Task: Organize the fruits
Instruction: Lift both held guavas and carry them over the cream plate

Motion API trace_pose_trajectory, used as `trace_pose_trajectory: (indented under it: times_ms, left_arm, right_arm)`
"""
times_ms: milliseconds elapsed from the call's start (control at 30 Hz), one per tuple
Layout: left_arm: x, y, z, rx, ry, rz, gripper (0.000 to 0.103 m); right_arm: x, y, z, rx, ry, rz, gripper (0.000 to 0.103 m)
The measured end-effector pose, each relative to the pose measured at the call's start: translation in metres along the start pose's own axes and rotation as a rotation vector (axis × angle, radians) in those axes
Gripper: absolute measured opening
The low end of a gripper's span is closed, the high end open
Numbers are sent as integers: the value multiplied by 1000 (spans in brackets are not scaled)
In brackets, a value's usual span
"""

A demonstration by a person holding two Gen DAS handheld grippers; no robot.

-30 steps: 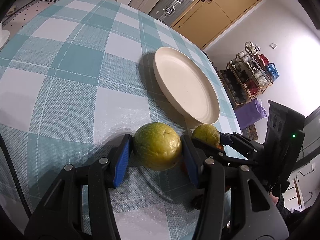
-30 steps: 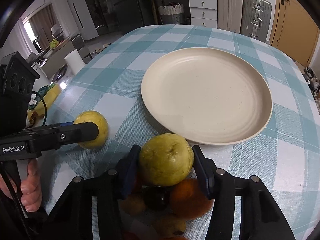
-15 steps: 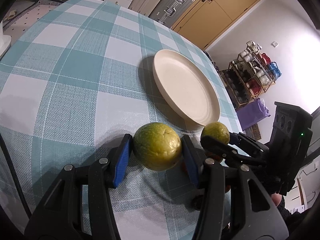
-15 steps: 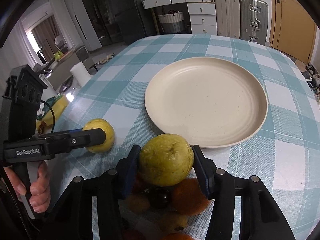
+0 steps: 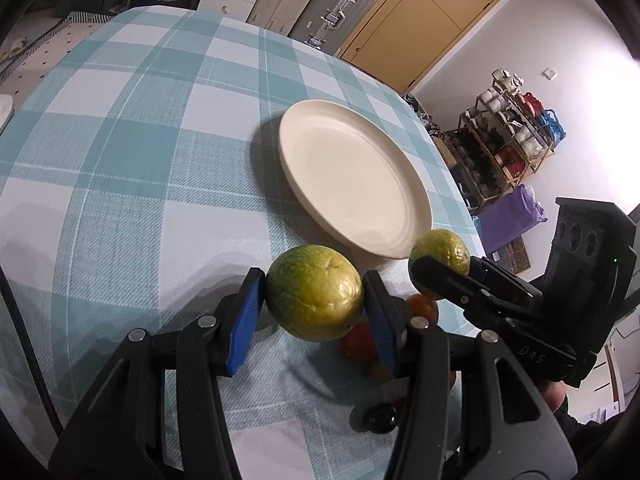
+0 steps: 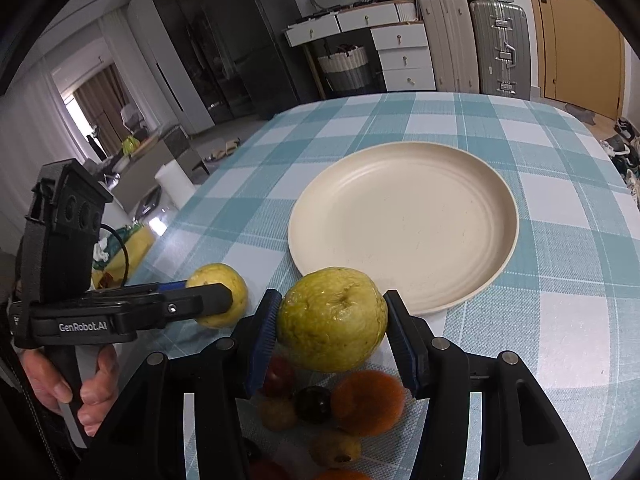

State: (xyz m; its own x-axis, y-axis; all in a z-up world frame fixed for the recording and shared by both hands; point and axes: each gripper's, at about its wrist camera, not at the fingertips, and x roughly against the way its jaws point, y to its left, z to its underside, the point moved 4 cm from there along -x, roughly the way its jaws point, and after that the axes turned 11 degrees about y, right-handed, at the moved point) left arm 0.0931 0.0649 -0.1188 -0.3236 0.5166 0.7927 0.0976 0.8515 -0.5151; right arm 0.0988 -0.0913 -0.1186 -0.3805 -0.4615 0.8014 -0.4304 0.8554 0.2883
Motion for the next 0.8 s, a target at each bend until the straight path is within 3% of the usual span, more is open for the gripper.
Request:
trace_pose_trajectory:
  times_ms: [300,567,800]
  left_arm:
    - [5,-16,-25,-37,-21,-14,47]
    - [6,-25,-72,-78,-48,-31,47]
    - [-9,-36,-114,-73,-29,24,47]
  right_arm:
    - [10,-16,-12,-8,-49,-27,53]
    - [15,-33,-35,-7,-88,-19,53]
    - [18,-47,-68,28,-124,7,53]
